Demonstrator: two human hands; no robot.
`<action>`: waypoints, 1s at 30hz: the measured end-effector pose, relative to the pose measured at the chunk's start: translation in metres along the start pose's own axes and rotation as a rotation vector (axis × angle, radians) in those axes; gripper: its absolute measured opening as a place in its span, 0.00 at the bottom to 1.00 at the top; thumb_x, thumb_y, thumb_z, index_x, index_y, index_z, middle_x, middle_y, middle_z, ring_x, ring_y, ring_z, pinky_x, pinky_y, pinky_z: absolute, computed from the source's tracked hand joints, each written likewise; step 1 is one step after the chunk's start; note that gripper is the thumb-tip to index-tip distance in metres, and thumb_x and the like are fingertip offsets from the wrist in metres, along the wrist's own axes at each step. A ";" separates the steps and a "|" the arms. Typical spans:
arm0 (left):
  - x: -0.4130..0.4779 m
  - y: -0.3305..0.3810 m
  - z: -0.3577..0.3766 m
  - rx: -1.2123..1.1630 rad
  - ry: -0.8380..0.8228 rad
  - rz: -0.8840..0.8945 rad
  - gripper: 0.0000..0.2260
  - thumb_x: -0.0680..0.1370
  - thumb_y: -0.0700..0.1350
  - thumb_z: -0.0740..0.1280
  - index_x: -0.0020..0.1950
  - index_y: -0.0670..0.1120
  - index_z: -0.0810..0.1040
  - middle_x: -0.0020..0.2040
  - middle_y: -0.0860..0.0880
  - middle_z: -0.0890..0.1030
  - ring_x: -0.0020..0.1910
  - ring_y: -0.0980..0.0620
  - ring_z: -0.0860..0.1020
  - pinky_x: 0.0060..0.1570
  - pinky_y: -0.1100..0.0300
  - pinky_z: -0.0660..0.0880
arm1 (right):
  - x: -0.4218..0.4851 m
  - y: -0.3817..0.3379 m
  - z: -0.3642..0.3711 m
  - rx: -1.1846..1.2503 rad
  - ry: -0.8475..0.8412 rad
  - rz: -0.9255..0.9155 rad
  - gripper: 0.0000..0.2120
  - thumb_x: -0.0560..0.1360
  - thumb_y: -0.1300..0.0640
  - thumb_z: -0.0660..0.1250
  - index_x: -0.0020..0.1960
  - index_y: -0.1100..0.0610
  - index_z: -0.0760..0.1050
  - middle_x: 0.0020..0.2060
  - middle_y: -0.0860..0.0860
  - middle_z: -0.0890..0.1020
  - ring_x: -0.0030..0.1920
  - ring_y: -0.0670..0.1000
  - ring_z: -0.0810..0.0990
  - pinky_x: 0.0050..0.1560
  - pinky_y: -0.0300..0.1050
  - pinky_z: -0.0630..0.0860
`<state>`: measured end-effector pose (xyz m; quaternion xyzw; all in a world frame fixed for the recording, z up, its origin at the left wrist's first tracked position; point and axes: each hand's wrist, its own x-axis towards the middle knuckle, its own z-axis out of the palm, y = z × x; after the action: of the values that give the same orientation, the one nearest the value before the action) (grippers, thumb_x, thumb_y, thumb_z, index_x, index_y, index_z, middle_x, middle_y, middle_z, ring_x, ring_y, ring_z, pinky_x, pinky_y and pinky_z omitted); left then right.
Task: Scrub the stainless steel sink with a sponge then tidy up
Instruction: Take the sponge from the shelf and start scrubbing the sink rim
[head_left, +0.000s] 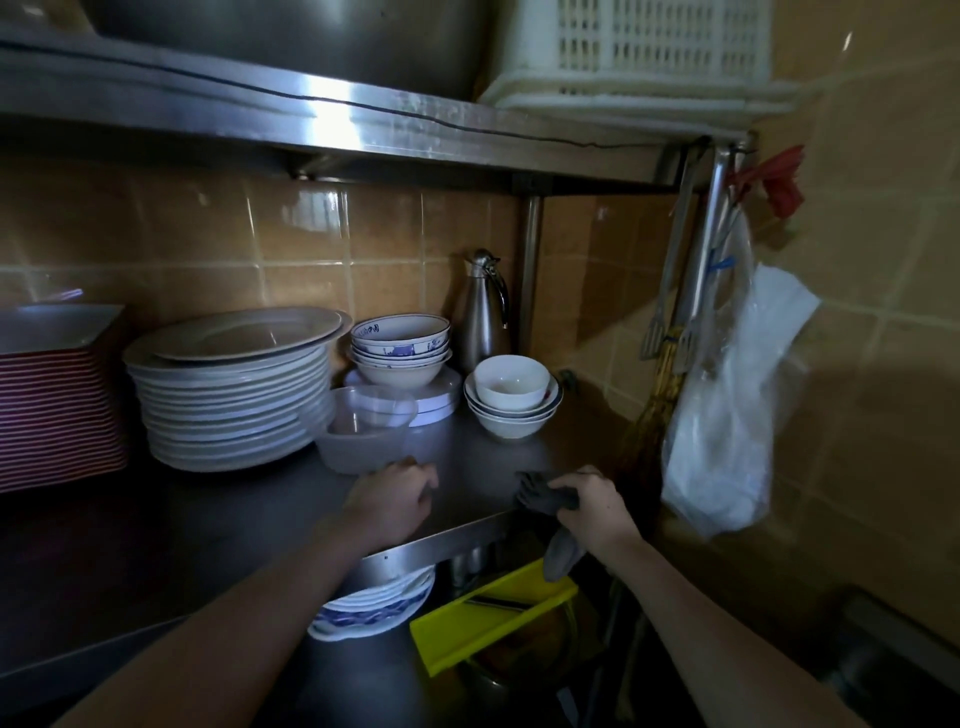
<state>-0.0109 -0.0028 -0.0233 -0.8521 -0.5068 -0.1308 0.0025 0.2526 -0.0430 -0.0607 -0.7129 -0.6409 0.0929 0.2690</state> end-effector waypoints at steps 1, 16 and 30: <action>-0.005 0.000 -0.001 0.002 -0.003 0.000 0.10 0.77 0.48 0.60 0.58 0.53 0.73 0.61 0.50 0.75 0.61 0.49 0.73 0.56 0.54 0.69 | -0.006 -0.001 -0.001 0.004 0.003 0.004 0.20 0.70 0.67 0.65 0.59 0.52 0.78 0.54 0.50 0.71 0.57 0.53 0.75 0.52 0.37 0.69; -0.103 0.027 0.000 -0.037 -0.041 0.055 0.10 0.78 0.47 0.60 0.57 0.51 0.74 0.60 0.49 0.76 0.59 0.46 0.74 0.51 0.56 0.68 | -0.131 -0.007 -0.021 0.059 0.073 0.081 0.18 0.72 0.67 0.65 0.60 0.54 0.78 0.55 0.51 0.72 0.59 0.53 0.74 0.54 0.41 0.71; -0.163 0.057 0.046 -0.060 -0.158 0.194 0.12 0.77 0.47 0.61 0.60 0.51 0.73 0.62 0.47 0.74 0.62 0.46 0.73 0.54 0.53 0.71 | -0.248 0.016 -0.022 0.064 0.123 0.249 0.19 0.74 0.67 0.65 0.63 0.56 0.76 0.60 0.52 0.73 0.60 0.53 0.73 0.61 0.48 0.74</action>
<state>-0.0252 -0.1652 -0.0972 -0.9045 -0.4164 -0.0772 -0.0502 0.2369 -0.2885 -0.1024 -0.7823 -0.5266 0.1022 0.3167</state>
